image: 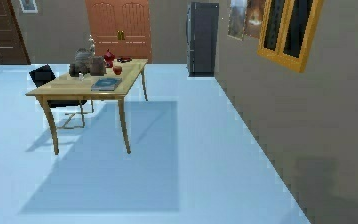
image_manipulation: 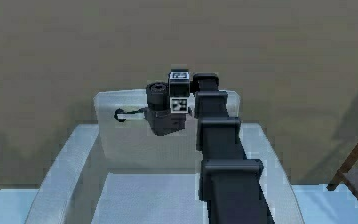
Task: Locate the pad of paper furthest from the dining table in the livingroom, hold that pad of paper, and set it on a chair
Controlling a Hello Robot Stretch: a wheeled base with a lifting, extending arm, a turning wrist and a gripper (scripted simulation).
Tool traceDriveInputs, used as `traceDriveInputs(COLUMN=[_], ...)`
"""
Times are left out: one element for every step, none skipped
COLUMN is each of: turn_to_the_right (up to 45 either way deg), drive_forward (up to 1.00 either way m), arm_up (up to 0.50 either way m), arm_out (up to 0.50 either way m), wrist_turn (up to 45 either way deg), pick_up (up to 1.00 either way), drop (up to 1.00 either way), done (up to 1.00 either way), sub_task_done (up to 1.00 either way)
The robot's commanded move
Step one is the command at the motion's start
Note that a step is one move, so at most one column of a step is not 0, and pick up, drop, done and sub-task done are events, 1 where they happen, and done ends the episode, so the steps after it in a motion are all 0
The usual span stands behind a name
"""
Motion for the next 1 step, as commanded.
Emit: traceDriveInputs(turn_to_the_right=[0.0], drive_forward=[0.0], arm_up=[0.02], arm_out=[0.0], wrist_turn=[0.0], pick_up=[0.0], drop=[0.0], done=[0.0], sub_task_done=[0.0])
